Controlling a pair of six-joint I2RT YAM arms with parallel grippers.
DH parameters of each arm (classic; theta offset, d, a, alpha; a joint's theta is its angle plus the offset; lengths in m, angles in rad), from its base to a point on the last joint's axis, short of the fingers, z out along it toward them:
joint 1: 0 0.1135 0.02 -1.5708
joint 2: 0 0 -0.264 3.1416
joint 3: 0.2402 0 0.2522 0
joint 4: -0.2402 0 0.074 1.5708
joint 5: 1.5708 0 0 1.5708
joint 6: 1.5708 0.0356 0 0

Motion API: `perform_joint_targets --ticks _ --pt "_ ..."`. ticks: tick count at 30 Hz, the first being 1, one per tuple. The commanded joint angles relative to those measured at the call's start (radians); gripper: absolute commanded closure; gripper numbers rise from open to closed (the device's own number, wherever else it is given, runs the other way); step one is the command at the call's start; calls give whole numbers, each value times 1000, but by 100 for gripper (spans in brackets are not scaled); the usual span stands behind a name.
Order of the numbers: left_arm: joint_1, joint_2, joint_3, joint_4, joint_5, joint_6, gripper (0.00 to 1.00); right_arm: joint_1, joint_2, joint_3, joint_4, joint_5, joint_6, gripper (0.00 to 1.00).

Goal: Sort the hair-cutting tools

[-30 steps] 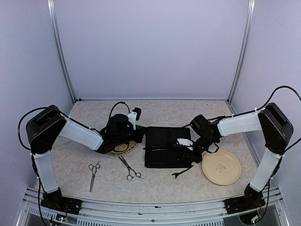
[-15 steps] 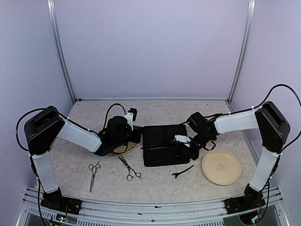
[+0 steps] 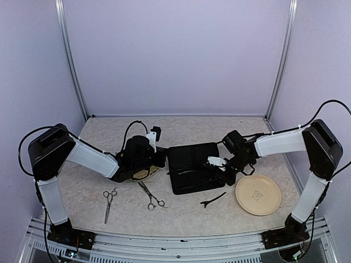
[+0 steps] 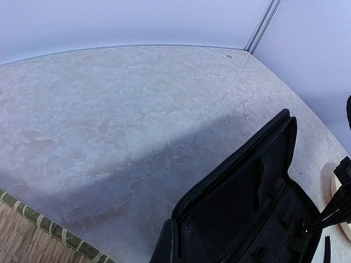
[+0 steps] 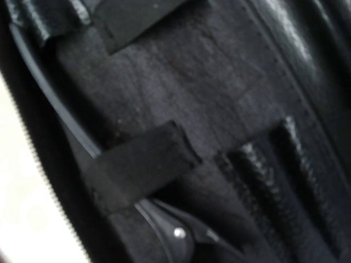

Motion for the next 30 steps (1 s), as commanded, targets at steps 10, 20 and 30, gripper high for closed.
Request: perform_joint_targets --ticks 10,20,30 --pt "3 -52 2 65 13 20 100 -41 -44 -26 -83 139 -6 100" --pt "-22 -8 59 66 99 47 100 -17 -44 33 -109 255 -91 100" --pt "-22 -8 51 61 84 64 100 -75 -85 5 -101 249 -64 100"
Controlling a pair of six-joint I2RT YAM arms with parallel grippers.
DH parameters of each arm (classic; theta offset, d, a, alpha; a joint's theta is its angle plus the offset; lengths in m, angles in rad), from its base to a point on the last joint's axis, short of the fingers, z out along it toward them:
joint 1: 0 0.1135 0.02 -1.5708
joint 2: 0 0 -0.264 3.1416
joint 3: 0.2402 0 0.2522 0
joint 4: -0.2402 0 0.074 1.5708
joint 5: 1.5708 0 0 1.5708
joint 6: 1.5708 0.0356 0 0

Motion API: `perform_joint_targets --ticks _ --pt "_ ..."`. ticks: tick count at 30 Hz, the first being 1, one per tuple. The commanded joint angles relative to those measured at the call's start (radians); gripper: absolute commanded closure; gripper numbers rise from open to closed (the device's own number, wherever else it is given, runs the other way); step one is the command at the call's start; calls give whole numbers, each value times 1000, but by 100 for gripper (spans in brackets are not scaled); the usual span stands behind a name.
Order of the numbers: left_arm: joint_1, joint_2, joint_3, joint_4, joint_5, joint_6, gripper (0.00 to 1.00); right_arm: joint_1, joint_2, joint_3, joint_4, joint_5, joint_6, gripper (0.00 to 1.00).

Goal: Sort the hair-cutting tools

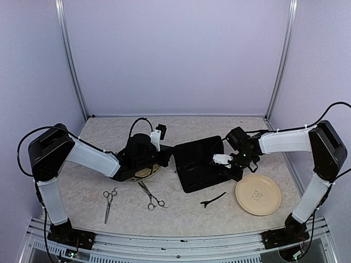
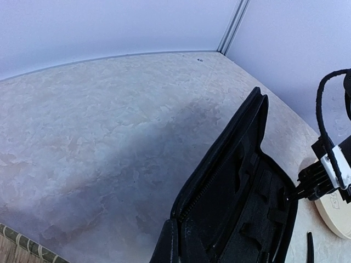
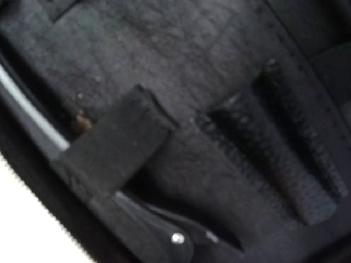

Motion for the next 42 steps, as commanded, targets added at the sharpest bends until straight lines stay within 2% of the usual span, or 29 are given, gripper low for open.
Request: perform_joint_targets --ticks 1,5,9,13,19,38,39,42 --pt "-1 0 24 43 6 18 100 -59 -37 -7 -35 -28 -3 100" --pt "-2 28 50 26 61 19 100 -67 -40 -29 -19 -33 -92 100" --pt "-12 58 95 -15 96 32 100 -68 -44 -35 12 29 -162 100" --pt "-14 59 101 -20 86 17 100 -66 -31 8 -13 9 -149 100" --pt "-15 36 75 -14 44 -6 100 -48 -39 -21 -4 8 -160 100" --pt "-19 49 62 -27 16 -87 100 25 16 5 -14 -96 -12 100" --pt "-19 48 69 -48 15 -84 96 26 16 5 -14 -93 -5 100" --pt "-20 26 84 -121 17 -74 72 26 12 -4 -1 -69 1 100"
